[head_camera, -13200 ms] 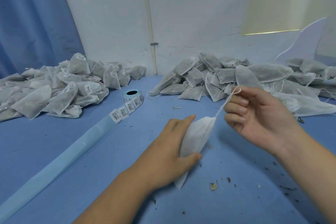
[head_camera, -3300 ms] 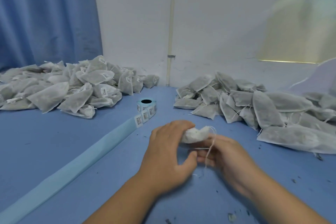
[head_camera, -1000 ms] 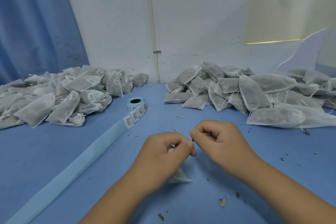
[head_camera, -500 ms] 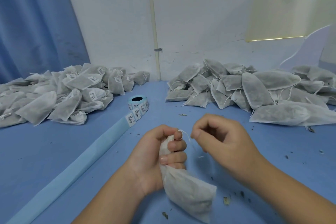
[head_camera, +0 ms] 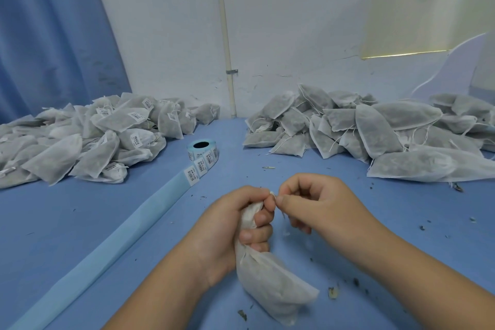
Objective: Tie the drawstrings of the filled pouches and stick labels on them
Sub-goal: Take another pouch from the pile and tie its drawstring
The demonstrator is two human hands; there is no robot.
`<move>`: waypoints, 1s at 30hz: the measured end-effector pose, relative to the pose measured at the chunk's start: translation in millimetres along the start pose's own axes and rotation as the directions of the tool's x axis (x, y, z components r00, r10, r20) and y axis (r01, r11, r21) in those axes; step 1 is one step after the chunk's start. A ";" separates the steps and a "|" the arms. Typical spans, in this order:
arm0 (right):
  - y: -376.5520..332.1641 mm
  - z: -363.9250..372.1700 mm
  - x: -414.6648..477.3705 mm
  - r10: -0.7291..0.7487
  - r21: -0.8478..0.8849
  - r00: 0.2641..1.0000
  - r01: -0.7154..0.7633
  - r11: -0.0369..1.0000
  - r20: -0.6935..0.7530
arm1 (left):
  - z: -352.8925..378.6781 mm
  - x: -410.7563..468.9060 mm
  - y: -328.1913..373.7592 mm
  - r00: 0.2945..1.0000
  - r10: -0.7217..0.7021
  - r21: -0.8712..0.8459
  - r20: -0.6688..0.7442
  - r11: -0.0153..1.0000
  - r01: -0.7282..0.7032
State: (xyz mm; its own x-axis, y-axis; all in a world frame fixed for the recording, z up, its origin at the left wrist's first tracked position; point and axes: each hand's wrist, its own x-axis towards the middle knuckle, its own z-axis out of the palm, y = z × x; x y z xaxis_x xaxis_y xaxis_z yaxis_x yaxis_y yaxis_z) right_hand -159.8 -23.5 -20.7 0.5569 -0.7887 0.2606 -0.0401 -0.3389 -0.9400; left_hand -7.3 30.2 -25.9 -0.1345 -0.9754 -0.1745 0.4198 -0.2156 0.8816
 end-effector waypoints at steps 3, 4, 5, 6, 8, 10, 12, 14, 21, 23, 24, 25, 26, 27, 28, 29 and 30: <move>-0.9 -1.4 -0.1 0.034 -0.037 0.999 -0.034 0.999 0.009 | 0.0 0.2 -0.5 1.000 0.012 0.034 0.011 0.999 -0.012; -0.8 -1.1 -0.1 0.049 -0.042 0.999 -0.048 0.998 0.013 | -0.2 0.2 -0.5 1.000 0.012 0.038 0.018 0.999 -0.013; -0.5 -0.9 -0.1 0.062 -0.042 0.998 -0.061 0.997 0.017 | -0.4 0.0 -0.5 1.000 0.014 0.043 0.024 0.999 -0.015; -0.4 -0.6 0.1 0.072 -0.038 0.997 -0.071 0.997 0.020 | -0.7 -0.1 -0.4 0.999 0.016 0.049 0.030 0.999 -0.018; -0.1 -1.0 0.5 0.074 -0.028 0.997 -0.074 0.997 0.024 | -1.2 -0.6 -0.4 0.999 0.022 0.062 0.037 0.998 -0.024; -0.6 -2.1 1.0 0.070 -0.014 0.997 -0.070 0.997 0.031 | -1.1 -1.0 -0.6 0.999 0.029 0.081 0.033 0.996 -0.032; -1.1 -3.4 1.3 0.074 -0.009 0.997 -0.073 0.997 0.039 | -0.5 -1.3 -0.9 0.999 0.047 0.108 0.023 0.993 -0.049; -1.2 -3.9 1.2 0.085 -0.018 0.995 -0.084 0.996 0.049 | 0.0 -1.8 -1.4 0.998 0.064 0.132 0.015 0.989 -0.065; 2.5 -4.6 1.6 0.105 -0.062 0.992 -0.101 0.993 0.072 | 1.3 -2.9 -1.7 0.996 0.094 0.221 0.000 0.971 -0.091; 2.5 -4.1 1.5 0.105 -0.053 0.991 -0.100 0.994 0.085 | 0.0 -2.9 -1.1 0.996 0.093 0.258 -0.010 0.962 -0.087; 2.2 -4.0 1.5 0.104 -0.043 0.990 -0.101 0.994 0.093 | -0.9 -2.9 -0.6 0.996 0.093 0.275 -0.017 0.958 -0.084; 2.2 -4.1 1.5 0.103 -0.034 0.990 -0.100 0.994 0.101 | -1.7 -3.0 -0.2 0.995 0.093 0.286 -0.027 0.955 -0.082; 2.3 -4.4 1.5 0.101 -0.028 0.989 -0.099 0.995 0.110 | -2.5 -3.4 0.5 0.995 0.095 0.294 -0.036 0.952 -0.080; 2.4 -4.8 1.6 0.098 -0.028 0.988 -0.096 0.995 0.120 | -2.8 -3.9 1.1 0.994 0.097 0.302 -0.046 0.950 -0.079; 2.8 -5.5 1.7 0.096 -0.032 0.987 -0.092 0.995 0.130 | -2.9 -4.6 1.7 0.993 0.101 0.311 -0.053 0.947 -0.080; 3.5 -6.1 2.0 0.094 -0.036 0.986 -0.090 0.995 0.140 | -2.3 -5.4 2.2 0.992 0.107 0.319 -0.059 0.944 -0.083; 4.5 -6.7 2.3 0.092 -0.034 0.984 -0.088 0.996 0.150 | -1.8 -6.2 2.3 0.991 0.116 0.325 -0.067 0.942 -0.088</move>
State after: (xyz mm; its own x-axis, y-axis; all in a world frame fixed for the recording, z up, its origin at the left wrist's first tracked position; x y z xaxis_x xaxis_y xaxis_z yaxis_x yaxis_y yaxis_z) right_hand -164.3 -30.3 -22.9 0.6691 -0.7305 0.1370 -0.1171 -0.2856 -0.9512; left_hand -3.8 35.7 -23.6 -0.0240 -0.9947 -0.0999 0.1155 -0.1020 0.9881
